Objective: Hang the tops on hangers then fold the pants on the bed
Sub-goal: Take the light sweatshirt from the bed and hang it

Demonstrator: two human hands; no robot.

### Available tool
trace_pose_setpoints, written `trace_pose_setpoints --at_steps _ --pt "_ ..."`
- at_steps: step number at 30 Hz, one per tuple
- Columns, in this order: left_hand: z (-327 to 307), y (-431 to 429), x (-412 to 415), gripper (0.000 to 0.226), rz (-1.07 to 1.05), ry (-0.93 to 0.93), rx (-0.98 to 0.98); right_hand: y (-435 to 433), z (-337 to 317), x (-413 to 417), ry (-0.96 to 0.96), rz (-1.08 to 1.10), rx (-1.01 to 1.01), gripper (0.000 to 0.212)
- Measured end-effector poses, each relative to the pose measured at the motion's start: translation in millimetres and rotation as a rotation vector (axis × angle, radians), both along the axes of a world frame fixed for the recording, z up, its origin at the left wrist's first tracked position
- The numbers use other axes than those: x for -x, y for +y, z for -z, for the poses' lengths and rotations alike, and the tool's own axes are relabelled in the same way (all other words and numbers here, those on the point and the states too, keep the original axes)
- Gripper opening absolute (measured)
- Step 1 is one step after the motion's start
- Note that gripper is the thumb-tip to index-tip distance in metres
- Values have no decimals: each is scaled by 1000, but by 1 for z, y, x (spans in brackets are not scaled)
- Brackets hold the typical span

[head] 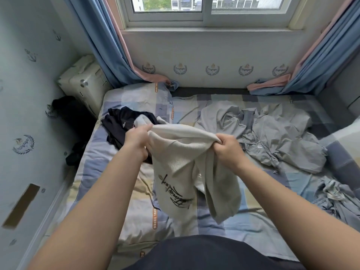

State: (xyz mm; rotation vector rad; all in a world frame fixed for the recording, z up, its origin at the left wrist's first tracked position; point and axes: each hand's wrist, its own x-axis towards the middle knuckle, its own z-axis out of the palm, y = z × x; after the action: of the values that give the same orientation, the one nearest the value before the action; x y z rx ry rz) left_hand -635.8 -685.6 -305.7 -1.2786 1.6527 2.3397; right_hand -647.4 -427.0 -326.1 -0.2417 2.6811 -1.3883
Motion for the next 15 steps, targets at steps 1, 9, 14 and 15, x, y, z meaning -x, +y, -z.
trace_pose_setpoints --at_steps 1,9,14,15 --pt "0 4 -5 70 28 13 108 -1 -5 4 -12 -2 44 29" --pt "-6 73 -59 62 867 129 505 -21 -36 19 -293 215 523 23" --pt "27 103 -62 96 664 50 696 -27 -50 37 -343 262 711 19" --pt "30 101 -59 89 614 62 663 -26 -53 41 -339 269 738 18"
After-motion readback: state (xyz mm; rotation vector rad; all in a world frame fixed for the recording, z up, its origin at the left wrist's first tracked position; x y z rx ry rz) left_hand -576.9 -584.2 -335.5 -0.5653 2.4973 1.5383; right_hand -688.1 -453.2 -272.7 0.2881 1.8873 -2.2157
